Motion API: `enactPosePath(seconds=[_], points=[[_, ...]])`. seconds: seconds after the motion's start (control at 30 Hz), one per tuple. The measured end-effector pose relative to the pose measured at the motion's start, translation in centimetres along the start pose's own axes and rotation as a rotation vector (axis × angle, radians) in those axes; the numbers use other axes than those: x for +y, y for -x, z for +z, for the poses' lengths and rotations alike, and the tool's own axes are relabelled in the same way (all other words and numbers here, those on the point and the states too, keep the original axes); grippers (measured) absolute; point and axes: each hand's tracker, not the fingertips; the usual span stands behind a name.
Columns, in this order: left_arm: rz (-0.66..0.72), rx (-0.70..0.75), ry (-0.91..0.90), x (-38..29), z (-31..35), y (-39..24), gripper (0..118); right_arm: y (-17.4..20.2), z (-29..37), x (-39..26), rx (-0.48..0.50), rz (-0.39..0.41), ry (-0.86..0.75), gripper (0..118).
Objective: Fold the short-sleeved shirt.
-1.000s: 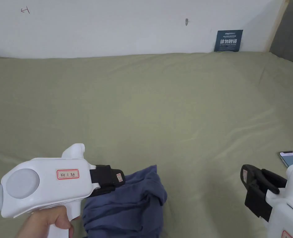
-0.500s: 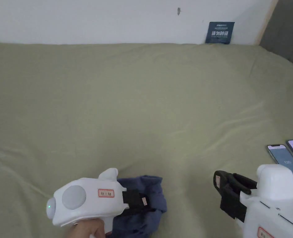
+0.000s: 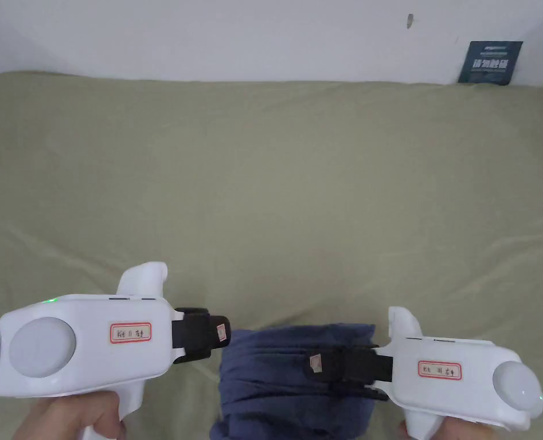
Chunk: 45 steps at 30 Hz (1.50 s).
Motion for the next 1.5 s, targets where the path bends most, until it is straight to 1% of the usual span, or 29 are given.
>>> enactPosePath(seconds=[0.03, 0.1, 0.13, 0.2, 0.23, 0.27, 0.3, 0.33, 0.37, 0.4, 0.43, 0.47, 0.5, 0.53, 0.6, 0.7, 0.8, 0.83, 0.87, 0.9, 0.93, 0.97, 1.03, 1.1, 1.13, 1.23, 1.3, 1.4, 1.5], points=[[0.006, 0.007, 0.008, -0.1, 0.0, 0.7, 0, -1.3, -0.5, -0.1, 0.005, -0.044, 0.009, 2], [0.021, 0.014, 0.020, -0.6, -0.4, 2.0, 0, -4.7, -1.6, -0.4, 0.048, -0.126, 0.073, 2], [0.027, 0.021, 0.043, -0.7, -0.8, 2.6, 0, -6.3, -1.7, -0.9, 0.090, -0.167, 0.083, 2], [0.030, 0.022, 0.075, -1.3, -1.6, 3.5, 0, -8.0, -1.2, -1.2, 0.225, -0.231, 0.067, 2], [0.035, 0.021, 0.084, -1.6, -1.9, 3.8, 0, -8.0, -0.9, -1.2, 0.227, -0.241, 0.070, 2], [0.040, 0.003, 0.100, -1.7, -2.3, 4.3, 0, -7.9, -0.7, -1.3, 0.202, -0.224, 0.071, 2], [0.059, -0.041, 0.111, -1.8, -2.5, 4.6, 0, -7.9, -0.7, -1.3, 0.207, -0.215, 0.078, 2], [0.070, -0.073, 0.117, -1.8, -2.8, 5.0, 3, -7.9, -0.8, -1.2, 0.213, -0.212, 0.082, 2], [0.090, -0.108, 0.108, -1.8, -2.9, 5.3, 17, -8.1, -0.8, -1.1, 0.223, -0.225, 0.083, 2], [0.099, -0.133, 0.101, -1.8, -3.0, 5.5, 53, -8.1, -0.9, -1.1, 0.237, -0.247, 0.085, 2], [0.097, -0.164, 0.107, -1.7, -3.2, 5.8, 108, -8.0, -1.0, -1.0, 0.234, -0.242, 0.087, 2], [0.111, -0.208, 0.127, -1.6, -3.9, 6.2, 118, -7.7, -0.9, -0.9, 0.230, -0.227, 0.092, 2], [0.129, -0.232, 0.164, -1.7, -4.8, 6.4, 117, -7.6, -0.9, -0.9, 0.224, -0.213, 0.097, 2], [0.156, -0.260, 0.121, -1.5, -4.8, 7.0, 117, -7.7, -0.9, -0.7, 0.224, -0.214, 0.100, 2], [0.178, -0.290, 0.184, -1.4, -6.6, 7.4, 116, -7.8, -0.9, -0.7, 0.226, -0.218, 0.104, 2], [0.166, -0.364, 0.206, -1.6, -9.7, 6.8, 116, -7.8, -0.9, -0.6, 0.232, -0.230, 0.106, 2], [0.159, -0.346, 0.242, -2.6, -12.6, 6.0, 103, -8.2, -1.0, -0.4, 0.242, -0.245, 0.110, 2], [0.155, -0.359, 0.228, -3.0, -12.7, 6.2, 103, -8.3, -1.0, -0.3, 0.243, -0.251, 0.110, 2], [0.131, -0.402, 0.188, -3.1, -12.5, 6.5, 102, -8.3, -1.1, -0.2, 0.246, -0.258, 0.109, 2], [0.151, -0.390, 0.178, -3.0, -12.1, 7.0, 95, -8.3, -1.0, -0.2, 0.251, -0.262, 0.107, 2], [0.170, -0.354, 0.161, -3.1, -11.9, 7.1, 60, -8.6, -1.0, 0.0, 0.257, -0.266, 0.105, 2], [0.168, -0.301, 0.153, -3.1, -11.9, 7.7, 43, -8.7, -0.9, 0.0, 0.260, -0.270, 0.104, 2], [0.175, -0.374, 0.175, -3.4, -12.1, 8.1, 43, -8.6, -1.0, 0.2, 0.248, -0.267, 0.108, 2], [0.162, -0.350, 0.170, -3.0, -12.0, 7.7, 43, -7.9, -0.7, 0.2, 0.218, -0.245, 0.106, 2], [0.207, -0.386, 0.192, -3.0, -11.9, 7.5, 43, -7.6, -0.5, 0.3, 0.211, -0.236, 0.103, 2], [0.202, -0.396, 0.194, -2.5, -11.2, 7.6, 43, -5.9, 0.7, 0.4, 0.152, -0.202, 0.072, 2], [0.188, -0.393, 0.182, -2.0, -10.0, 8.3, 42, -4.3, 2.0, 0.5, 0.119, -0.142, 0.048, 2], [0.174, -0.353, 0.156, -0.5, -6.6, 10.7, 42, -1.2, 4.3, 0.6, -0.019, -0.004, -0.005, 2], [0.166, -0.254, 0.110, 1.8, -1.9, 15.3, 42, 1.4, 6.4, 0.5, -0.112, 0.105, -0.055, 2]])
